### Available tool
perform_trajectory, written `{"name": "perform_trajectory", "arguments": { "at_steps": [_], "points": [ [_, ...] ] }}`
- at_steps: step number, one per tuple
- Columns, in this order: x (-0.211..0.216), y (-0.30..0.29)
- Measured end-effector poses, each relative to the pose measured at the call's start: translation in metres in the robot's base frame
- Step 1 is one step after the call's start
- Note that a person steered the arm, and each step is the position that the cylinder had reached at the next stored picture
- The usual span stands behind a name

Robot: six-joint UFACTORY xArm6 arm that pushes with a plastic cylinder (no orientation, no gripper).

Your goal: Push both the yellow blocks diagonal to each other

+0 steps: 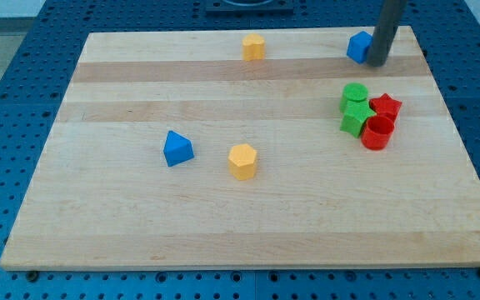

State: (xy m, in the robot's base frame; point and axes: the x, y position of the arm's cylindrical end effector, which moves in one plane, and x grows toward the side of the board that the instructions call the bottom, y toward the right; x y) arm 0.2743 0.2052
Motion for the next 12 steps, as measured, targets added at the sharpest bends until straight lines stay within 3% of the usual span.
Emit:
{"name": "perform_trajectory", "arguments": {
  "at_steps": [1, 2, 4, 5, 6, 7, 8, 9, 10, 11, 12],
  "points": [
    [0.019, -0.03],
    [0.025, -0.124],
    [0.025, -0.175],
    [-0.002, -0.245],
    [-0.03, -0.228],
    [-0.013, -0.125],
    [-0.01, -0.112],
    [-0.007, -0.147],
    [0.016, -0.155],
    [0.105, -0.168],
    [0.212, -0.121]
  ]
}}
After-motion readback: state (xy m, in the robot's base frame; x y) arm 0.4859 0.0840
